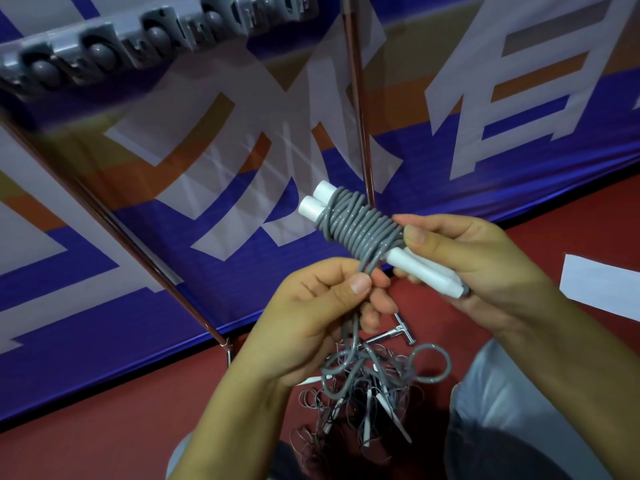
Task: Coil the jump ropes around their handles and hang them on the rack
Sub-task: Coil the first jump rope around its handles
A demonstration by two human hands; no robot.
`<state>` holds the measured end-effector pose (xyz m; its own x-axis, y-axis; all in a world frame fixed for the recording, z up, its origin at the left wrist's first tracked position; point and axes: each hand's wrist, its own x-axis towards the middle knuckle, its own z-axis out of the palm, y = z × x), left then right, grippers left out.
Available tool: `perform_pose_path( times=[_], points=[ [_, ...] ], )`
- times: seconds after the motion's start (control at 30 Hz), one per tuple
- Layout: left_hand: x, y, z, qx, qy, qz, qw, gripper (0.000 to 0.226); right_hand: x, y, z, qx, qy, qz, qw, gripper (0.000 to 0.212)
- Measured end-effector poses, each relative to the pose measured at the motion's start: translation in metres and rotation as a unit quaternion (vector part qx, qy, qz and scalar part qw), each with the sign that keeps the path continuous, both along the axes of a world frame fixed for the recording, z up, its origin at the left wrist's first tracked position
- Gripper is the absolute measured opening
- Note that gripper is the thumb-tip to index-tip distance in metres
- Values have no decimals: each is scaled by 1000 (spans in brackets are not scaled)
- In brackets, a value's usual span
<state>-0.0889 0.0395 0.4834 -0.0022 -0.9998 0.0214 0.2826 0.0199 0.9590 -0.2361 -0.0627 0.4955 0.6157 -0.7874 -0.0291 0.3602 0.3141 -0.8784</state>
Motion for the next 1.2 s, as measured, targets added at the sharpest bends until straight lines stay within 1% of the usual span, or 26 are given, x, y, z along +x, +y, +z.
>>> perform_pose_path(
  times=[0.07,0.13,0.23,0.3,0.37,0.43,0.47,0.53,0.57,0.6,0.67,0.73,0.8,0.87,0.93,1.0,1.13,1.2],
  points=[
    [4,0,-3,-12,-15,-9,1000,14,0,-1,0,27,-6,15,1000,28],
    [8,-1,-5,-3,-41,-10,999,21,1,-4,-1,51,-15,37,998,33],
    [14,-8,-10,9,-91,19,996,31,3,-6,-4,64,-29,89,994,31],
    [15,-11,-10,9,-145,33,989,28,3,-7,-5,49,-32,138,989,34],
    [15,-11,-12,-13,-212,39,976,24,1,-8,-4,16,-15,188,982,26],
    [24,-9,-14,-11,-252,68,965,21,-2,-10,1,-20,13,232,972,25],
    [30,-8,-14,-20,-288,70,955,20,-4,-12,2,-39,30,250,967,24],
    [37,-8,-12,-85,-371,17,925,12,-6,-13,7,-69,50,284,955,21],
    [39,-9,-10,-111,-390,-3,914,11,-6,-11,11,-83,57,305,947,20],
    [39,-11,-8,-133,-408,-10,903,16,-6,-11,13,-98,62,323,939,21],
    [36,-14,-1,-168,-463,-5,870,25,-8,-11,16,-124,86,347,926,22],
    [36,-15,2,-191,-523,23,830,17,-8,-11,19,-163,120,353,914,23],
    [42,-16,2,-195,-583,59,787,13,-9,-12,20,-170,145,332,916,22],
    [46,-17,5,-192,-610,97,763,16,-10,-12,21,-188,165,319,914,24],
    [44,-17,9,-202,-630,130,738,23,-10,-12,21,-232,198,321,897,28],
    [40,-20,12,-213,-656,140,711,28,-6,-8,24,-248,223,336,881,28],
    [45,-29,11,-225,-667,150,694,32,-1,-1,24,-244,254,364,862,16],
    [49,-31,9,-230,-676,160,682,37,0,0,20,-236,282,354,860,16]
  ],
)
